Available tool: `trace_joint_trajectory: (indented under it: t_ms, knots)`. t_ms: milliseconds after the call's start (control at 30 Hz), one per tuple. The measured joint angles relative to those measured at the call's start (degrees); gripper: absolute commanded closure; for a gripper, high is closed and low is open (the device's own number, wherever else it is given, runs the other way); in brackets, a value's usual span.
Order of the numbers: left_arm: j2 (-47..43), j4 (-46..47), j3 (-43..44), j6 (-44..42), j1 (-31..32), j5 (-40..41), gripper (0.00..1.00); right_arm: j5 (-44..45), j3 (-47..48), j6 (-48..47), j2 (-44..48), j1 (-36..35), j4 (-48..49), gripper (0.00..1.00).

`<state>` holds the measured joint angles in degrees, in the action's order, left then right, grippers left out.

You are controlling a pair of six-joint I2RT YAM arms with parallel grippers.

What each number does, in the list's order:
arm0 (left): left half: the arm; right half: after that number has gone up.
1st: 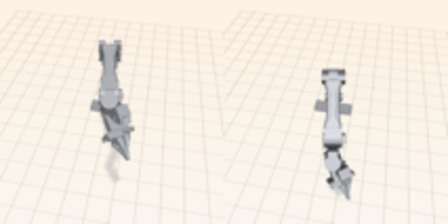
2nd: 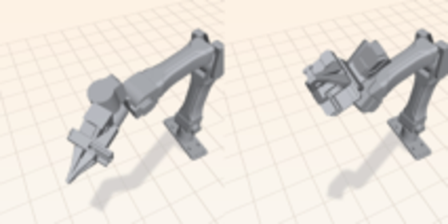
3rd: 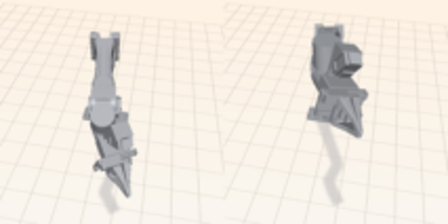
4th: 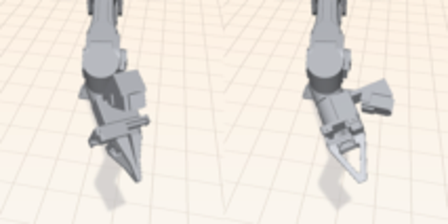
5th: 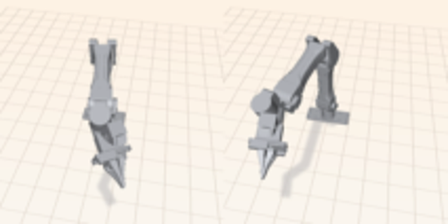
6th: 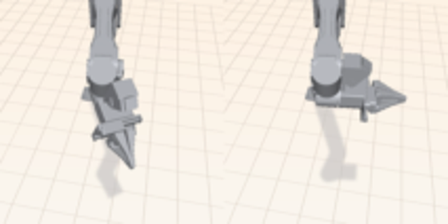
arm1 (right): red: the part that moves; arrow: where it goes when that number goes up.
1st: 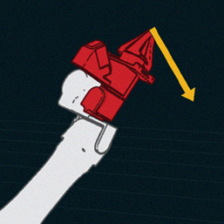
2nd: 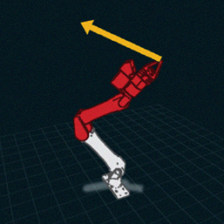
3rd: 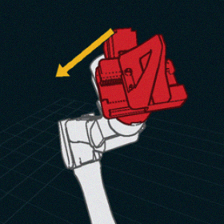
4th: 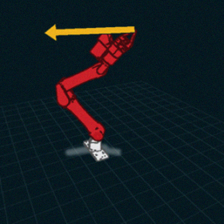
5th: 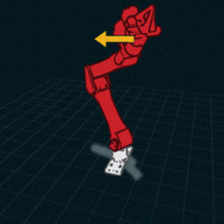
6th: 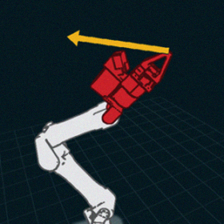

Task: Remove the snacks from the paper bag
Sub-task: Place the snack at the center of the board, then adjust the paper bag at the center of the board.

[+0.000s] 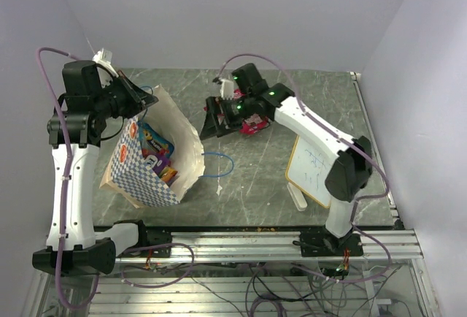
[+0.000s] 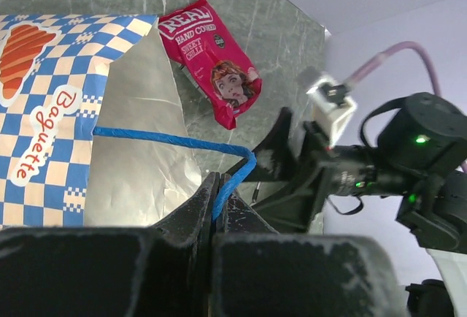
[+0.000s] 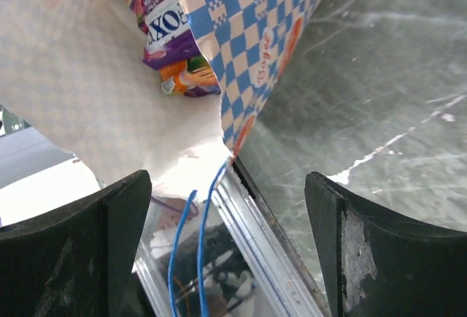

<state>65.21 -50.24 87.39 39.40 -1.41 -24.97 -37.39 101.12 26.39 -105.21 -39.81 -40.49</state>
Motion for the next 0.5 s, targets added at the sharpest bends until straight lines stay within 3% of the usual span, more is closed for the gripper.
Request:
trace_joint_trajectory:
  t_ms: [200, 333, 500]
  knots:
    - [1.9, 1.07, 1.16, 0.09, 0.0, -0.35, 0.93, 2.34, 9.38, -4.7, -9.03, -6.54, -9.49, 0.45]
    - [4.07, 1.01, 3.96, -0.13, 0.0, -0.24, 0.93, 3.76, 10.56, -5.92, -10.36, -9.05, -14.4, 0.73]
    - [6.88, 0.55, 8.09, -1.27, 0.0, 0.44, 0.93, 6.05, 13.16, -6.05, -10.71, -8.63, -17.03, 0.85]
